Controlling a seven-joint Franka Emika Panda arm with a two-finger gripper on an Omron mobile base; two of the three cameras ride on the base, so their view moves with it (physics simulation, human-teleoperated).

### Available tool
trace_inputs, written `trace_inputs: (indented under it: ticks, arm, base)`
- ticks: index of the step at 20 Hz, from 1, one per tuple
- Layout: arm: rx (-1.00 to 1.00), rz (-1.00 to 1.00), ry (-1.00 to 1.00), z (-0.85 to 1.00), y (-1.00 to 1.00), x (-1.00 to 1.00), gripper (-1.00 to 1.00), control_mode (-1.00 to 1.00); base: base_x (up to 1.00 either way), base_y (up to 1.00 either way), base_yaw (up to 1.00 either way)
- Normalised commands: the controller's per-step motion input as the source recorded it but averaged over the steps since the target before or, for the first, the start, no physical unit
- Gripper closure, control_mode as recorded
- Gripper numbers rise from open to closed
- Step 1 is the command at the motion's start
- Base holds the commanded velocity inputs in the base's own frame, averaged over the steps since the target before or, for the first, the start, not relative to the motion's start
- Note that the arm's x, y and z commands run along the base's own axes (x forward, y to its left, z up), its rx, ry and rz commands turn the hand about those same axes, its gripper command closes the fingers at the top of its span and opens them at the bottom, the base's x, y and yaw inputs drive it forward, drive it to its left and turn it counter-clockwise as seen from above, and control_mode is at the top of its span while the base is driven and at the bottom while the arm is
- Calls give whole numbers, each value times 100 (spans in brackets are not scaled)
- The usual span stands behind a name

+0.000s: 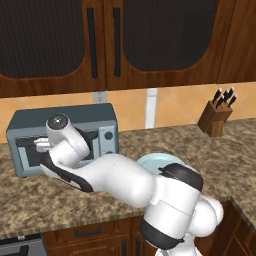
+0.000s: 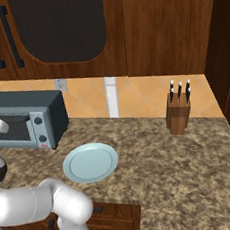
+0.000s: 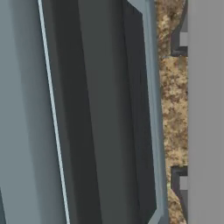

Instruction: Pick up the kebab skewer and baguette bread, and place them inside the toaster oven. Close the toaster oven door and start by setting the timer.

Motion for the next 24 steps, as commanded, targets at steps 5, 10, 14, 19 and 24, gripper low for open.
trace_inputs:
  ticks: [5, 10, 14, 19, 24]
  arm:
    - [0, 0, 1, 3, 0, -60, -100, -100]
    - [0, 0, 0, 4, -43, -66, -100, -100]
    - [8, -3, 0, 12, -58, -57, -100, -100]
    - [11, -9, -4, 6, -58, -57, -100, -100]
    - [14, -18, -17, 1, -56, -44, -100, -100]
  base:
    - [0, 0, 0]
    - [0, 0, 0]
    - [0, 0, 0]
    - [0, 0, 0]
    - [0, 0, 0]
